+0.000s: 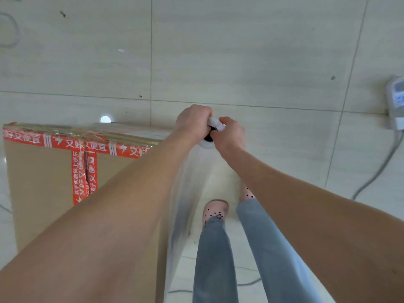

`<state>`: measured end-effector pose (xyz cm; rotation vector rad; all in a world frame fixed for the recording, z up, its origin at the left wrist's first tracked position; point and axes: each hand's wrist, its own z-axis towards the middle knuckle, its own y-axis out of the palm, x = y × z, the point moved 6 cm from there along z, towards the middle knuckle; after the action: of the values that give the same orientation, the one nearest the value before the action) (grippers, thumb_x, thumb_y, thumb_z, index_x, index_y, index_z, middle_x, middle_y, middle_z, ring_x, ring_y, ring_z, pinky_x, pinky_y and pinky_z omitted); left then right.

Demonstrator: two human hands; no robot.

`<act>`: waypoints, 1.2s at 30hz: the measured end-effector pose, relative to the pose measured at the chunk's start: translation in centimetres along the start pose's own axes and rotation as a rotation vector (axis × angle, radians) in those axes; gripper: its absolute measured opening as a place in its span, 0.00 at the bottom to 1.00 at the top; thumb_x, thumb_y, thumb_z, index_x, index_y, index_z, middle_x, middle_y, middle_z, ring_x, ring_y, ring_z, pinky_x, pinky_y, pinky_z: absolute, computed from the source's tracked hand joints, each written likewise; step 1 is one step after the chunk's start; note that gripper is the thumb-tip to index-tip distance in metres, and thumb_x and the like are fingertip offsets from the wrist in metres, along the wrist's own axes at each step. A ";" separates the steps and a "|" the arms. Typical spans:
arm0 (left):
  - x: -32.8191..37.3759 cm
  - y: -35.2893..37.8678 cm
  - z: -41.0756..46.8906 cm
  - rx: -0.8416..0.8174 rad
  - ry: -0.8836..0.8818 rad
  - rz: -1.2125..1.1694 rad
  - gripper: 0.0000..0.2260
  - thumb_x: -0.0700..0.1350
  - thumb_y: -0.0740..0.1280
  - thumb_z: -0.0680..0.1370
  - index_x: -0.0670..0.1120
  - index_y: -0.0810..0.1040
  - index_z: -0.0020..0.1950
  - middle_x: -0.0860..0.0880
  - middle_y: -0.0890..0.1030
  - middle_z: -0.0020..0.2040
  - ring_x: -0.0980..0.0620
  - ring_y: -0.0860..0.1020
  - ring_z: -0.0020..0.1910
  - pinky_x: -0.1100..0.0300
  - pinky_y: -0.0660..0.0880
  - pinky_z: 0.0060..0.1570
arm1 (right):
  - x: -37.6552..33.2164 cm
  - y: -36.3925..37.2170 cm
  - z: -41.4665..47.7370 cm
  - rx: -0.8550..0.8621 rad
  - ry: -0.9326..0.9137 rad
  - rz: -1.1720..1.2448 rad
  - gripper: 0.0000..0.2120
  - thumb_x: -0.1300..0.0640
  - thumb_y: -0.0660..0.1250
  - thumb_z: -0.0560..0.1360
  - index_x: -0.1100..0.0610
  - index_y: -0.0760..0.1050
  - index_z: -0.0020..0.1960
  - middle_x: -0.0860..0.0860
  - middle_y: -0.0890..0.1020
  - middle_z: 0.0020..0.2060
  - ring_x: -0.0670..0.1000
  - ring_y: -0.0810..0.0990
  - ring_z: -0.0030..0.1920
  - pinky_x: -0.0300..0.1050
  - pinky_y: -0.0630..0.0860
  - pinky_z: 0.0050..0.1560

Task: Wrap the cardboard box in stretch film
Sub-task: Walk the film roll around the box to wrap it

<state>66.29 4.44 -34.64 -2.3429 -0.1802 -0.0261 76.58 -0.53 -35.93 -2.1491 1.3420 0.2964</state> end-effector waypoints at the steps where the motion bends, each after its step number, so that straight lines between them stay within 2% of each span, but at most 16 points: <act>1: -0.4 -0.4 0.1 0.011 -0.022 -0.007 0.10 0.44 0.61 0.75 0.49 0.78 0.55 0.47 0.78 0.53 0.45 0.77 0.52 0.58 0.68 0.42 | -0.5 0.0 0.1 -0.008 -0.015 -0.018 0.06 0.62 0.61 0.69 0.55 0.74 0.44 0.54 0.77 0.37 0.56 0.75 0.40 0.43 0.68 0.32; 4: -1.8 -1.5 0.3 0.059 -0.088 -0.024 0.09 0.43 0.62 0.74 0.49 0.78 0.52 0.47 0.79 0.51 0.45 0.77 0.51 0.58 0.68 0.40 | -2.7 0.2 0.5 -0.028 -0.050 -0.084 0.06 0.64 0.60 0.68 0.54 0.71 0.38 0.51 0.74 0.32 0.55 0.72 0.36 0.41 0.63 0.27; 6: -3.0 -1.9 0.6 0.085 -0.131 -0.027 0.08 0.44 0.62 0.74 0.50 0.78 0.51 0.47 0.79 0.50 0.45 0.77 0.50 0.59 0.68 0.40 | -4.0 0.4 0.7 -0.031 -0.046 -0.089 0.08 0.65 0.60 0.68 0.53 0.73 0.40 0.50 0.74 0.33 0.56 0.73 0.36 0.41 0.66 0.29; 9: -4.5 -2.4 1.0 0.092 -0.171 -0.033 0.08 0.43 0.63 0.73 0.49 0.77 0.50 0.47 0.79 0.50 0.45 0.77 0.49 0.58 0.67 0.40 | -4.5 1.2 0.8 -0.031 -0.039 -0.012 0.12 0.63 0.62 0.71 0.53 0.77 0.52 0.52 0.78 0.42 0.56 0.78 0.44 0.47 0.78 0.41; 12: -5.6 -2.6 1.2 0.089 -0.187 -0.043 0.06 0.42 0.63 0.73 0.49 0.77 0.47 0.47 0.79 0.48 0.45 0.74 0.44 0.58 0.67 0.39 | -4.5 2.0 0.6 -0.074 -0.038 0.058 0.15 0.58 0.65 0.75 0.52 0.75 0.61 0.50 0.74 0.44 0.53 0.76 0.44 0.50 0.79 0.48; 15: -6.2 -2.9 1.4 0.092 -0.183 -0.057 0.07 0.42 0.64 0.72 0.48 0.78 0.48 0.46 0.79 0.49 0.44 0.77 0.48 0.59 0.67 0.39 | -5.3 2.3 1.0 -0.087 -0.065 0.050 0.13 0.58 0.65 0.76 0.55 0.76 0.60 0.49 0.72 0.43 0.52 0.74 0.43 0.48 0.76 0.47; 20: -6.2 -3.0 1.8 0.085 -0.175 -0.090 0.08 0.41 0.65 0.71 0.47 0.78 0.49 0.45 0.80 0.49 0.43 0.78 0.50 0.59 0.68 0.39 | -5.9 2.4 1.7 -0.081 -0.062 0.004 0.13 0.58 0.63 0.76 0.54 0.75 0.60 0.50 0.73 0.43 0.54 0.74 0.44 0.46 0.75 0.45; 26: -6.9 -2.8 1.7 0.025 -0.199 -0.159 0.07 0.43 0.66 0.73 0.47 0.77 0.50 0.45 0.79 0.51 0.43 0.77 0.51 0.58 0.68 0.40 | -6.2 2.8 1.9 -0.086 -0.048 -0.061 0.16 0.59 0.63 0.76 0.53 0.74 0.63 0.53 0.79 0.55 0.55 0.78 0.50 0.47 0.77 0.49; 31: -8.2 -2.9 2.1 -0.025 -0.216 -0.216 0.08 0.47 0.67 0.73 0.44 0.75 0.48 0.44 0.78 0.48 0.45 0.76 0.45 0.58 0.69 0.39 | -7.3 3.4 2.8 -0.060 0.001 -0.101 0.22 0.58 0.64 0.73 0.50 0.72 0.66 0.53 0.78 0.59 0.55 0.78 0.57 0.48 0.76 0.56; 33: -8.8 -3.3 2.3 -0.029 -0.239 -0.255 0.09 0.48 0.68 0.73 0.42 0.75 0.46 0.44 0.77 0.45 0.45 0.74 0.42 0.58 0.69 0.38 | -8.0 3.5 3.3 -0.031 0.026 -0.097 0.23 0.58 0.65 0.72 0.53 0.70 0.67 0.54 0.77 0.59 0.55 0.78 0.57 0.48 0.77 0.55; 36: -10.3 -3.4 2.5 -0.048 -0.301 -0.349 0.11 0.48 0.68 0.72 0.40 0.77 0.43 0.44 0.78 0.40 0.43 0.78 0.43 0.58 0.69 0.36 | -9.0 4.1 3.5 -0.014 0.065 -0.112 0.21 0.57 0.67 0.71 0.54 0.69 0.63 0.55 0.76 0.56 0.56 0.78 0.54 0.47 0.76 0.50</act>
<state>55.50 7.31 -34.75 -2.3255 -0.7425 0.1531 69.23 6.90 -35.99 -2.2536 1.2522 0.1929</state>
